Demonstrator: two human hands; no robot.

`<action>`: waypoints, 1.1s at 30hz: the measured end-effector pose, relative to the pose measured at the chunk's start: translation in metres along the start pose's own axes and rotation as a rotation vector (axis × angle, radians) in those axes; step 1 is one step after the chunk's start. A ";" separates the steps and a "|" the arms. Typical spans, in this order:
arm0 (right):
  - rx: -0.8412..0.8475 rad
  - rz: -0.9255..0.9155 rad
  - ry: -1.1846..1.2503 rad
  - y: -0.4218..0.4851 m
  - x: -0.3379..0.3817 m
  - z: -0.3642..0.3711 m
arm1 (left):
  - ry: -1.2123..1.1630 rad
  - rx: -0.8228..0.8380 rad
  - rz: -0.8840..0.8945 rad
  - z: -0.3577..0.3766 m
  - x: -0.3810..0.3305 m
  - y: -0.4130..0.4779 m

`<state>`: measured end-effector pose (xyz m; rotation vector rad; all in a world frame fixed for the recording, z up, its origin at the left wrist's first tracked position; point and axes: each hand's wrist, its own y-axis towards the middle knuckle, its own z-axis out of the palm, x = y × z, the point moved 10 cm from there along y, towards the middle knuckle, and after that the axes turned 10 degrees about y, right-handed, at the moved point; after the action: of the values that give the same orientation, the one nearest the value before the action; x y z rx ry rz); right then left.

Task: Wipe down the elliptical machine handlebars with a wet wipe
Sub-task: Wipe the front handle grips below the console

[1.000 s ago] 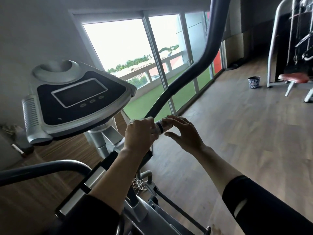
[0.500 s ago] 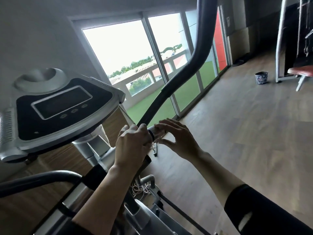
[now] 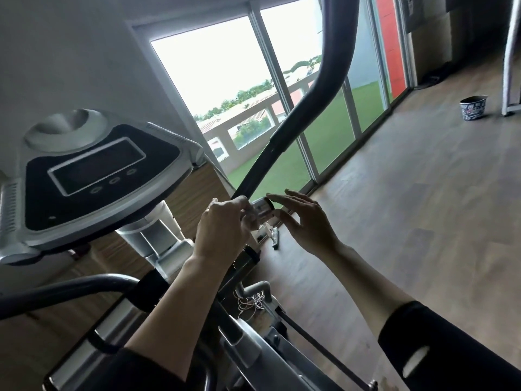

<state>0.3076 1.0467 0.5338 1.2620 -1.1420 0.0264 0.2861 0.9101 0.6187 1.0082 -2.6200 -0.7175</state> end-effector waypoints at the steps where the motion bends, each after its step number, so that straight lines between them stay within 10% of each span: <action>1: -0.002 0.010 0.006 0.000 0.000 0.000 | -0.007 0.019 -0.002 0.001 0.001 0.000; 33: 0.048 -0.053 0.043 0.011 -0.007 -0.001 | -0.042 -0.029 -0.026 0.003 -0.010 0.006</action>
<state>0.2981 1.0555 0.5369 1.3280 -1.0758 0.0417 0.2889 0.9212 0.6187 1.0318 -2.6283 -0.7890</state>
